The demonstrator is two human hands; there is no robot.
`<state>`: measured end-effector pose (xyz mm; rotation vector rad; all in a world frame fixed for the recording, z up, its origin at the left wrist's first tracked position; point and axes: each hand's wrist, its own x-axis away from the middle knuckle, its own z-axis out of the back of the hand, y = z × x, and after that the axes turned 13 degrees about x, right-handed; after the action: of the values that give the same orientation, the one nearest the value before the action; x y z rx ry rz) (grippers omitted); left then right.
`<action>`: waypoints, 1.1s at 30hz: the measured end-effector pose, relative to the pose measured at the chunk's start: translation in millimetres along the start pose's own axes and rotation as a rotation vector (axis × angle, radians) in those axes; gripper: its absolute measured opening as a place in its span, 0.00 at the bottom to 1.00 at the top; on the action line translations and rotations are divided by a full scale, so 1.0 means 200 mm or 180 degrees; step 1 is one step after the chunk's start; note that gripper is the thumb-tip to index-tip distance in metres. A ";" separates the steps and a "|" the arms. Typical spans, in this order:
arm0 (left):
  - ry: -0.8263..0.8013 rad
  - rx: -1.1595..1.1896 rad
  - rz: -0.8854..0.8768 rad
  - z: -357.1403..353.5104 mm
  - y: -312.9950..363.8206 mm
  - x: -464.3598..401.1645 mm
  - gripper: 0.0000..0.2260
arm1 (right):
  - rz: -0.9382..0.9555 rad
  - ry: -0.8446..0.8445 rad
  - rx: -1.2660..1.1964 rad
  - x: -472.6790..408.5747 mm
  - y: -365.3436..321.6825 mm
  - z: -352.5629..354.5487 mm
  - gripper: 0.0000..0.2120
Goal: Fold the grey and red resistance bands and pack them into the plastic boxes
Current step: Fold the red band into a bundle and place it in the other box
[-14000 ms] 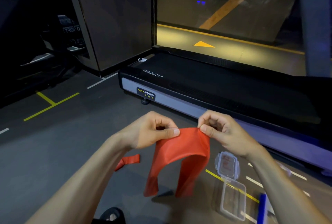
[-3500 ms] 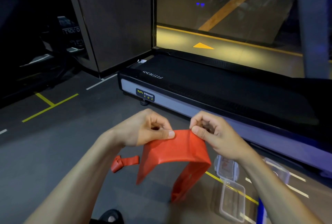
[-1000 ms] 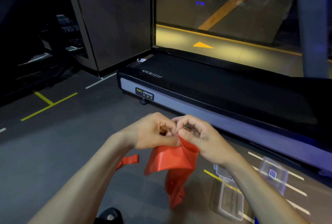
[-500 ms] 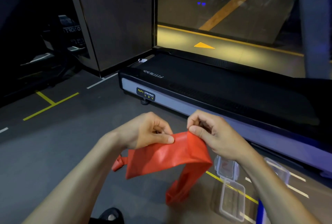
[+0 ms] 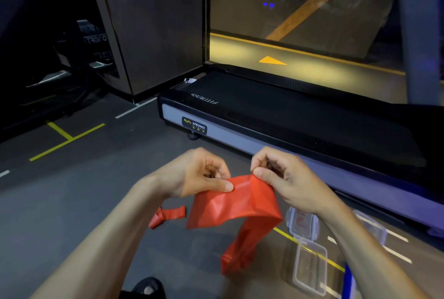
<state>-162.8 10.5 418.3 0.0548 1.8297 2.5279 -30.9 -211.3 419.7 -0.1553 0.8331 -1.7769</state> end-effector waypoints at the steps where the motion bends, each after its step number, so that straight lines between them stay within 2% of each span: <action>1: -0.0004 0.0000 -0.0012 0.00 0.00 0.00 0.05 | -0.0013 -0.0003 -0.0006 0.00 0.00 0.00 0.02; 9: -0.0038 -0.0010 -0.0102 0.00 0.02 0.01 0.06 | -0.0106 -0.0055 -0.0086 0.01 0.04 -0.01 0.04; 14: -0.0118 0.0292 -0.0145 -0.02 0.05 0.00 0.07 | -0.0144 -0.0067 -0.0702 0.01 0.03 -0.05 0.05; 19: -0.0226 0.0076 -0.0181 -0.07 0.06 -0.01 0.07 | -0.0107 -0.0103 -0.1467 -0.01 -0.02 -0.14 0.03; 23: -0.0082 -0.0349 -0.0188 -0.08 0.05 -0.02 0.04 | -0.0025 -0.0074 -0.1042 -0.02 -0.04 -0.20 0.04; 27: 0.0115 -0.0563 -0.0366 -0.07 0.06 -0.01 0.10 | -0.0074 -0.0098 -0.0734 -0.02 -0.04 -0.16 0.05; 29: 0.0143 -0.0752 -0.0407 -0.06 0.06 -0.01 0.10 | -0.0029 -0.0211 -0.0547 -0.02 -0.05 -0.14 0.02; 33: -0.0174 -0.0279 -0.0204 -0.06 0.04 -0.02 0.06 | 0.0032 -0.0321 -0.0069 -0.03 -0.08 -0.09 0.04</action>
<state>-158.9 -2.7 421.9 0.0620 1.6718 2.5330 -49.3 -196.6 417.4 -0.2525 0.7797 -1.7366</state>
